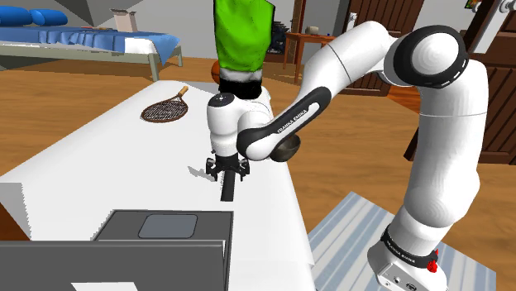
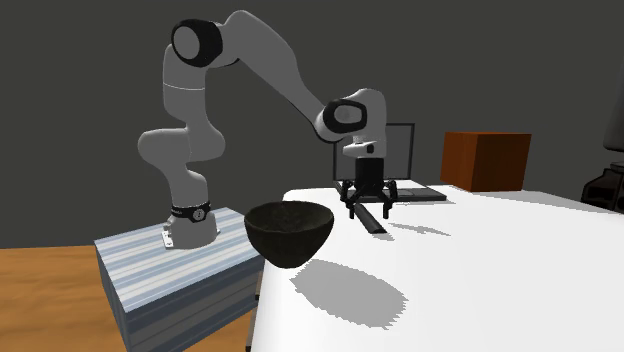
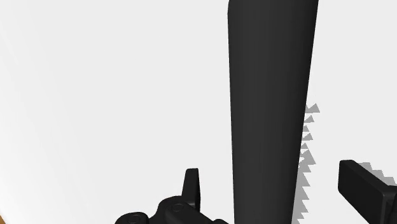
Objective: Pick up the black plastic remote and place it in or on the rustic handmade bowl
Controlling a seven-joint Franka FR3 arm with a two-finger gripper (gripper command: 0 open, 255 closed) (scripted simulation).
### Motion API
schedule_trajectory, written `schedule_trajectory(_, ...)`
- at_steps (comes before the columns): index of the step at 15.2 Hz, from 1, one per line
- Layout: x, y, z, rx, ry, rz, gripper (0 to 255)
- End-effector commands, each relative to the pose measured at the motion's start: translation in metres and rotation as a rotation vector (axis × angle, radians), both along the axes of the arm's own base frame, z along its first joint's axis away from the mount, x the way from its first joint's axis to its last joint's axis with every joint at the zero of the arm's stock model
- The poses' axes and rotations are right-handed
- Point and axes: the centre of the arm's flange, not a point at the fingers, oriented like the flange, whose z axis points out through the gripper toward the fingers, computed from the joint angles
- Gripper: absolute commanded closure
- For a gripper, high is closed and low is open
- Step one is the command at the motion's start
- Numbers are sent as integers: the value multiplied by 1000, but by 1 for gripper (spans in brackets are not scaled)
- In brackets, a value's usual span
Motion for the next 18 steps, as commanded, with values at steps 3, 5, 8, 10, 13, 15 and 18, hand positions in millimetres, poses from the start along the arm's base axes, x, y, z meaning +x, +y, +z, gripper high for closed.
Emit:
schedule_trajectory(3,0,0,0,0,0,0,0)
schedule_trajectory(5,0,0,0,0,0,0,255)
schedule_trajectory(8,0,0,1,0,0,0,255)
schedule_trajectory(10,1,0,0,0,0,0,255)
schedule_trajectory(13,0,0,0,0,0,0,255)
schedule_trajectory(15,0,0,10,0,0,0,255)
schedule_trajectory(18,0,0,26,0,0,0,255)
